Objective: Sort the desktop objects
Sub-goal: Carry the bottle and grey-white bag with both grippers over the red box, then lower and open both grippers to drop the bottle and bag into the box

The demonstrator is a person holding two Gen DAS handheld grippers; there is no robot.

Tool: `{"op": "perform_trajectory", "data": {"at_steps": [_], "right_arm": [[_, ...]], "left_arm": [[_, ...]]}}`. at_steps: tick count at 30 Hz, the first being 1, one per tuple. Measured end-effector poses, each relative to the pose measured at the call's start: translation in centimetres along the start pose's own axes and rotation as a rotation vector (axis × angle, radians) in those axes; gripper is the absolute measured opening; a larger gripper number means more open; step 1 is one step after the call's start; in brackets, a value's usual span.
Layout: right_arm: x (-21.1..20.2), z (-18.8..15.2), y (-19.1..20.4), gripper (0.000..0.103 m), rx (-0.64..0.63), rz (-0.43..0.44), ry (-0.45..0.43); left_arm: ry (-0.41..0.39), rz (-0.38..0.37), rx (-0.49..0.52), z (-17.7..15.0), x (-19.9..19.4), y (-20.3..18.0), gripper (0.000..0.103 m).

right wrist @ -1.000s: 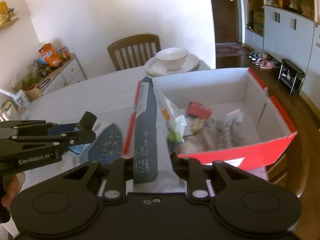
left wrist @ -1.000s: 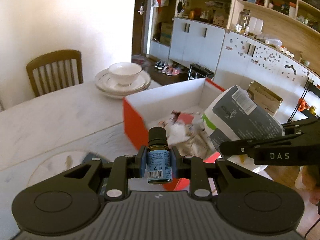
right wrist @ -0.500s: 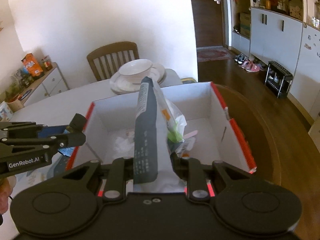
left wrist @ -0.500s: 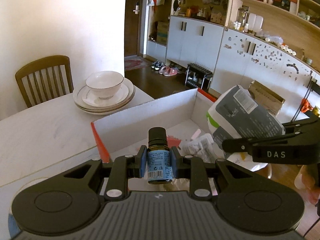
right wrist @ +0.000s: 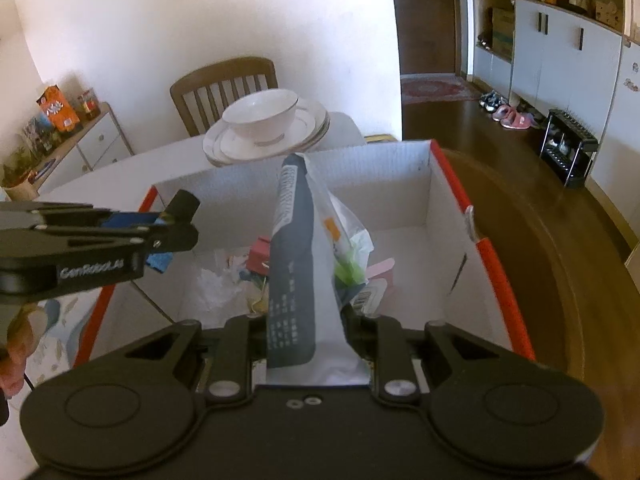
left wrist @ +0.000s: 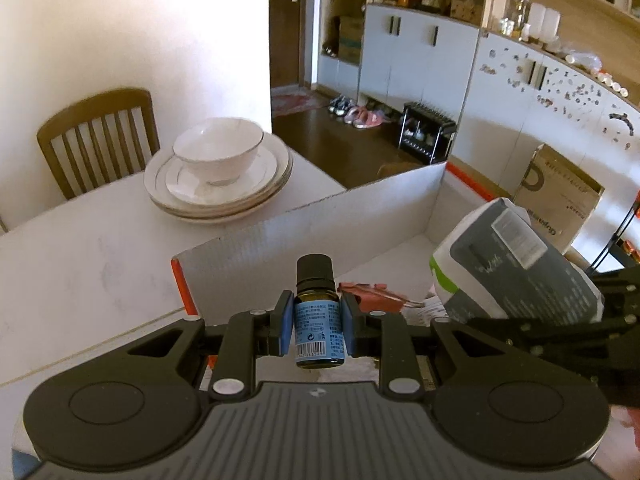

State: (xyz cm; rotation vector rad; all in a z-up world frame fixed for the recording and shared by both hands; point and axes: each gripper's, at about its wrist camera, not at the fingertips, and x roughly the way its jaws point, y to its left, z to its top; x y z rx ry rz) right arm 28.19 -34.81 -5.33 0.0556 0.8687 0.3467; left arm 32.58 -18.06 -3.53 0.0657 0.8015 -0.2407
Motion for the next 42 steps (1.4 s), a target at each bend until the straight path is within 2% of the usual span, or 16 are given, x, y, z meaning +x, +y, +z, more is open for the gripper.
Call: {"op": "perform_trajectory", "data": {"at_steps": [16,25,28,30,34,42], "right_arm": [[2.6,-1.2,-0.4,0.025,-0.032,0.003,0.096],[2.3,-1.2,-0.8,0.035,-0.04,0.023,0.099],[1.7,-1.2,-0.5,0.044,-0.069,0.03,0.087],[1.3,-1.2,-0.3,0.054,-0.08,0.039,0.077],[0.8,-1.3,-0.2,0.061,-0.096,0.042,0.066],[-0.7,-1.1,-0.2,0.067,-0.094,0.07,0.035]], "left_arm": [[0.108,0.02,0.013,-0.8,3.6,-0.4,0.023],[0.135,0.023,0.044,-1.0,3.5,-0.7,0.023],[0.145,0.021,0.046,-1.2,3.3,-0.8,0.023],[0.159,0.018,0.041,-1.5,3.2,-0.6,0.023],[0.176,0.022,0.037,-1.9,2.9,-0.4,0.023],[0.165,-0.002,0.023,-2.4,1.3,-0.3,0.023]]}}
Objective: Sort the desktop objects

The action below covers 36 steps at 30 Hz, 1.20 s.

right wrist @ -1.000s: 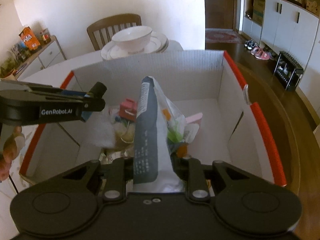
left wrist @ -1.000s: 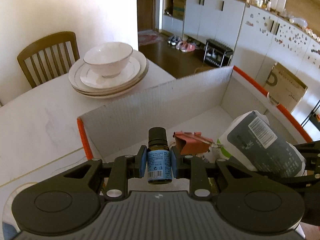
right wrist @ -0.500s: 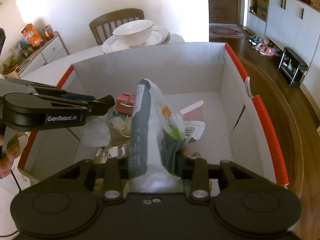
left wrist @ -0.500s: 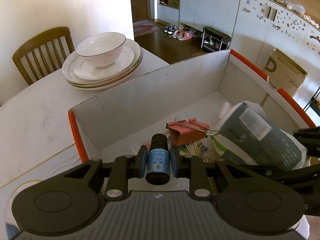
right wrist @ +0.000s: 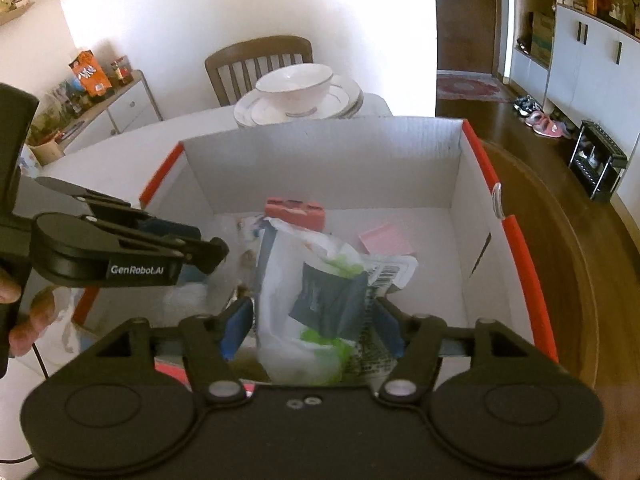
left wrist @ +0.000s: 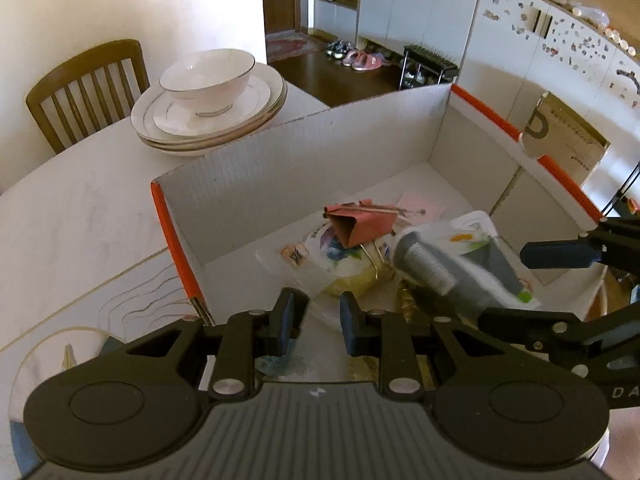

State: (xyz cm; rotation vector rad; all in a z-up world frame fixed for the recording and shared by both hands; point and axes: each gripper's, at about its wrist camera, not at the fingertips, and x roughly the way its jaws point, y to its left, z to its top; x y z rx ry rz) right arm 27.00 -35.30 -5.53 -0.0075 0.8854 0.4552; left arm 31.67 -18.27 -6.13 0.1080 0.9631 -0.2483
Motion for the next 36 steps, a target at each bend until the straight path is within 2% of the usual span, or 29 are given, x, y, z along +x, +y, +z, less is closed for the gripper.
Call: {"op": "perform_trajectory", "data": {"at_steps": [15,18,19,20,23,26,33,36], "right_arm": [[-2.8,0.0,0.8,0.068,0.008,0.025,-0.048],[-3.4,-0.1,1.1,0.071,0.008,0.025,-0.062],[-3.5,-0.1,1.2,0.071,0.008,0.027,-0.064],[-3.7,-0.1,1.4,0.071,0.009,0.027,-0.067],[-4.2,-0.3,1.8,0.071,0.003,0.023,-0.082],[-4.7,-0.4,2.4,0.078,-0.004,0.024,-0.099],[-5.8,-0.7,3.5,0.083,-0.012,0.005,-0.136],[-6.3,-0.9,3.9,0.085,-0.002,-0.004,-0.151]], "left_arm": [[-0.061,-0.07,-0.057,-1.9,-4.4,-0.2,0.025],[-0.087,-0.053,-0.06,-2.4,-5.4,-0.2,0.045],[-0.101,-0.051,-0.063,-2.6,-5.8,-0.2,0.062],[-0.118,-0.047,-0.064,-2.7,-6.2,-0.1,0.068],[-0.136,-0.041,-0.051,-3.0,-7.0,-0.2,0.068],[-0.146,-0.049,-0.047,-3.3,-7.7,-0.1,0.068],[-0.167,-0.058,-0.05,-4.2,-9.0,0.3,0.069],[-0.179,-0.06,-0.055,-4.6,-9.5,0.7,0.072]]}}
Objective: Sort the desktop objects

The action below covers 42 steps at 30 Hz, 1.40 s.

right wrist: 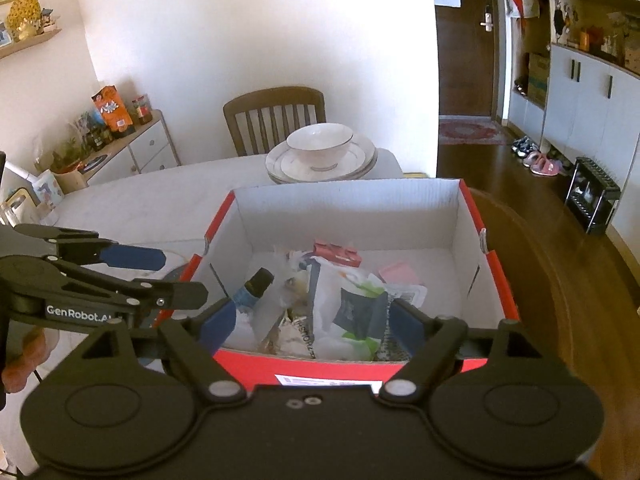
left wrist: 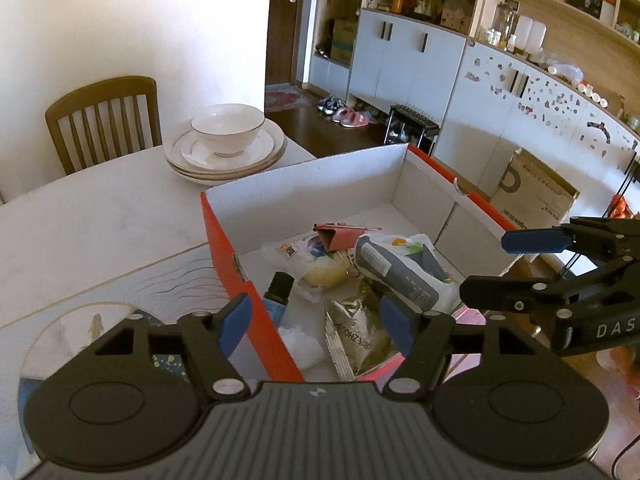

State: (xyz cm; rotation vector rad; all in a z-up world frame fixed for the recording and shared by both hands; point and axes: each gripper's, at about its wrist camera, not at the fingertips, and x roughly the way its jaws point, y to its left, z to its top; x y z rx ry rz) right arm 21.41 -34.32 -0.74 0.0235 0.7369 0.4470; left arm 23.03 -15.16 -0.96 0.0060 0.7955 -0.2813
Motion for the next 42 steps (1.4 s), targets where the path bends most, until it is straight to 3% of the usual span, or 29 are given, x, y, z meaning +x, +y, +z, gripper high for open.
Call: {"op": "perform_trajectory", "data": {"at_steps": [9,11,27,34,42], "right_arm": [[-1.8,-0.8,1.0,0.099,0.061,-0.033,-0.07],[-2.3,-1.0,1.6,0.101,0.061,-0.045,-0.09],[-6.8,-2.8,6.0,0.103,0.061,-0.093,-0.238],[-7.5,-3.4,6.6,0.103,0.078,-0.104,-0.253],[-7.9,-4.1,6.7,0.103,0.101,-0.103,-0.259]], "left_arm": [[-0.028,-0.003,0.011,-1.0,-1.8,1.0,0.093],[-0.033,-0.01,0.016,-1.2,-2.3,1.1,0.103],[-0.111,-0.053,0.042,-3.7,-6.9,1.5,0.103],[-0.134,-0.074,0.048,-4.2,-8.3,1.5,0.103],[-0.142,-0.038,0.093,-4.6,-8.8,1.1,0.103]]}}
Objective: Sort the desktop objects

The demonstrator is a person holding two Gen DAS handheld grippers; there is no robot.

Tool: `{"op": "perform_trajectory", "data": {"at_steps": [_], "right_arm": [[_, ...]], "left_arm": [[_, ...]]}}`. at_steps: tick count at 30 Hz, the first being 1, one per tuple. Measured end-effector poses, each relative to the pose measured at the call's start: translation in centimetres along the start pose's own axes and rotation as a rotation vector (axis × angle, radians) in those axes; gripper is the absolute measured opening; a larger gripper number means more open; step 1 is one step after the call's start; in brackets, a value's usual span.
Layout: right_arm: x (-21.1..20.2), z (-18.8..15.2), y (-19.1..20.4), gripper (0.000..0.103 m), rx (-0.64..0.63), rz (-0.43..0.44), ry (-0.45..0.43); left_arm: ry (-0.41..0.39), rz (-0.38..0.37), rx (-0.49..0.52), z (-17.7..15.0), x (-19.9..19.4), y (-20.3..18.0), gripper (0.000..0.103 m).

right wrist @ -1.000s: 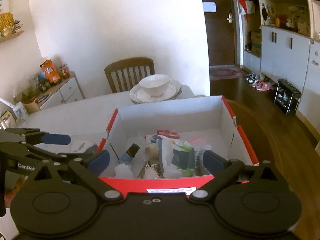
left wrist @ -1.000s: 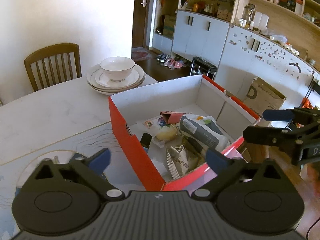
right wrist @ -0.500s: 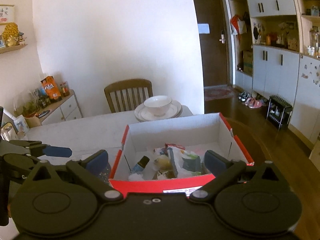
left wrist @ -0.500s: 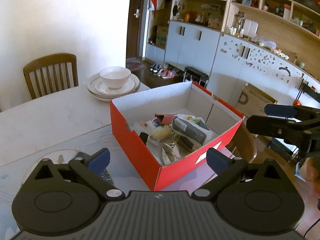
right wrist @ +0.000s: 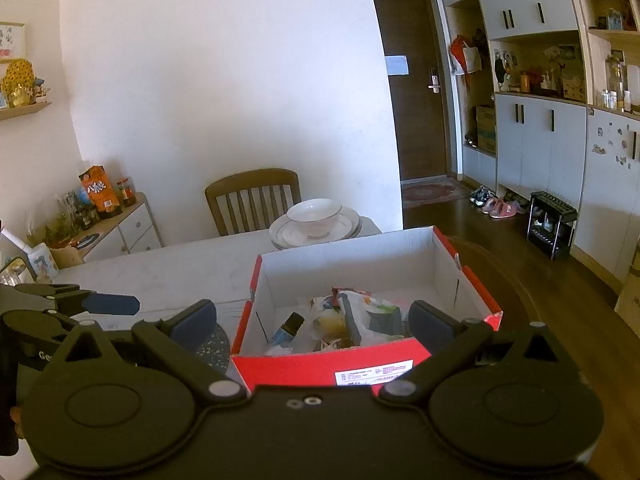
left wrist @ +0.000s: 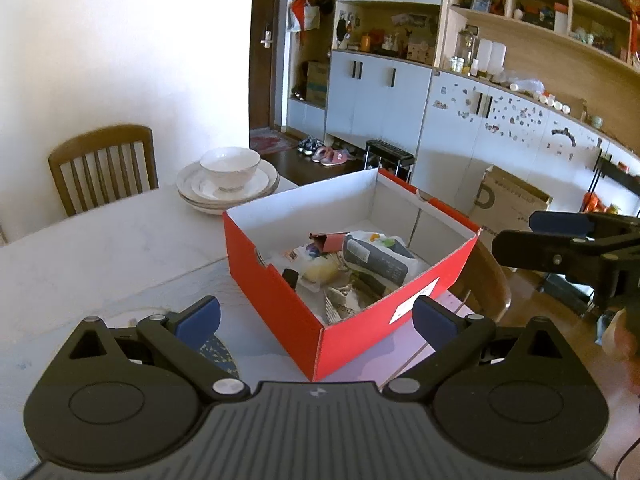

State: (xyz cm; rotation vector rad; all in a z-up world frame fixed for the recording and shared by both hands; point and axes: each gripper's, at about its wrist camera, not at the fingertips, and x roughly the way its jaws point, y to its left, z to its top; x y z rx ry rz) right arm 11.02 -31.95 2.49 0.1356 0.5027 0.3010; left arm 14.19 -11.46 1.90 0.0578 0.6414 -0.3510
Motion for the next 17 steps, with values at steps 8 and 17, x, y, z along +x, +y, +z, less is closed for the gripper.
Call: {"op": "perform_trajectory", "data": {"at_steps": [8,17], "right_arm": [[-0.08,-0.42,0.2,0.103,-0.015,-0.01,-0.002],[-0.06,-0.7,0.31,0.103,-0.009,-0.007,0.001]], "left_arm": [[-0.011,-0.003,0.005,0.13,-0.5,-0.21,0.103],[-0.017,-0.01,0.006,0.07,-0.89,-0.04,0.103]]}}
